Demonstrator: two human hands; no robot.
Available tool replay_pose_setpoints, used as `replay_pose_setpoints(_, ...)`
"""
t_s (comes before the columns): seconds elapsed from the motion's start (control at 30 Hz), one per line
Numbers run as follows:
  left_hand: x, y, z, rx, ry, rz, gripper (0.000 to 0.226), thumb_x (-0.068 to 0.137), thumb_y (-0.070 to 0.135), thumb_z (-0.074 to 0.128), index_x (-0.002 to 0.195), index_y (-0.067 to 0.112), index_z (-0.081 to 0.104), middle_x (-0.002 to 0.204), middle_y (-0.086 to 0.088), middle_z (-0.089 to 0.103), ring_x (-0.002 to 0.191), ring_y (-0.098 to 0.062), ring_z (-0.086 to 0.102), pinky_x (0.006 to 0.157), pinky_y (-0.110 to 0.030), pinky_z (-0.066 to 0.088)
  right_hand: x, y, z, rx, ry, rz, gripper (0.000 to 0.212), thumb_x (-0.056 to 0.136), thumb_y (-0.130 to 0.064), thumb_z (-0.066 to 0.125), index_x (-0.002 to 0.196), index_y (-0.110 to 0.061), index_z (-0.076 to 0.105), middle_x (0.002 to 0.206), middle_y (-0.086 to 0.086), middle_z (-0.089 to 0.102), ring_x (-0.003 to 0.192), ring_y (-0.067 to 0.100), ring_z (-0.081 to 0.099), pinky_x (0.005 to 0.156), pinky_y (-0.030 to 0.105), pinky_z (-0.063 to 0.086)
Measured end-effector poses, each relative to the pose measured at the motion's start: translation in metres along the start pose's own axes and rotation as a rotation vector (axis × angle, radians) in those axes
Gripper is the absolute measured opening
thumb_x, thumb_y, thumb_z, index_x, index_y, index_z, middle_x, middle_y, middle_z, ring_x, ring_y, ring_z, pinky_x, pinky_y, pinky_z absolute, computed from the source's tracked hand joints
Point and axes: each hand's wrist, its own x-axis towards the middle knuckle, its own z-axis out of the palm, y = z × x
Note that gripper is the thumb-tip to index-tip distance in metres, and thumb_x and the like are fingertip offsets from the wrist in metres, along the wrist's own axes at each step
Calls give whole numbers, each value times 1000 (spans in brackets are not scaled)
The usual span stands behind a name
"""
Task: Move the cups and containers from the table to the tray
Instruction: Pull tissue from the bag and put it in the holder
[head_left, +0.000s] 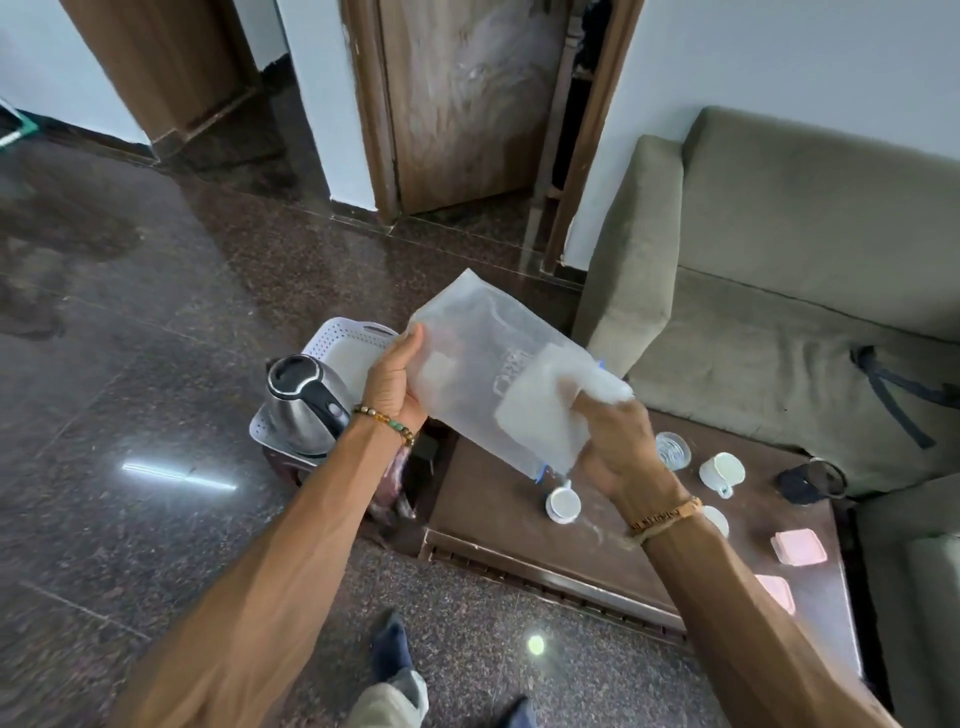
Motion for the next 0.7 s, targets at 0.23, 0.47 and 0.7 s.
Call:
replay_pose_setpoints(0.23, 40, 83, -31, 24, -45, 101, 41, 89, 35, 63, 121, 10, 59, 123, -15, 59, 114, -32, 58, 92, -53, 50, -1, -15, 12, 297, -357, -109, 49, 106, -27, 32, 96, -9, 77, 91, 9, 75, 76, 16, 71, 69, 29, 59)
replay_pose_setpoints(0.47, 79, 109, -26, 56, -113, 97, 34, 93, 36, 61, 114, 9, 66, 117, -13, 66, 109, -30, 64, 88, -48, 54, 32, 30, 55, 120, -310, 50, 51, 83, -21, 72, 129, -3, 58, 109, 11, 70, 93, 25, 70, 73, 41, 59)
replay_pose_setpoints(0.7, 112, 101, -36, 61, -122, 56, 37, 94, 37, 61, 119, 11, 64, 119, -11, 66, 112, -30, 62, 97, -53, 49, 104, 31, 92, 50, -205, 192, 46, 82, -23, 81, 125, -14, 67, 118, 17, 70, 103, 32, 70, 76, 48, 57)
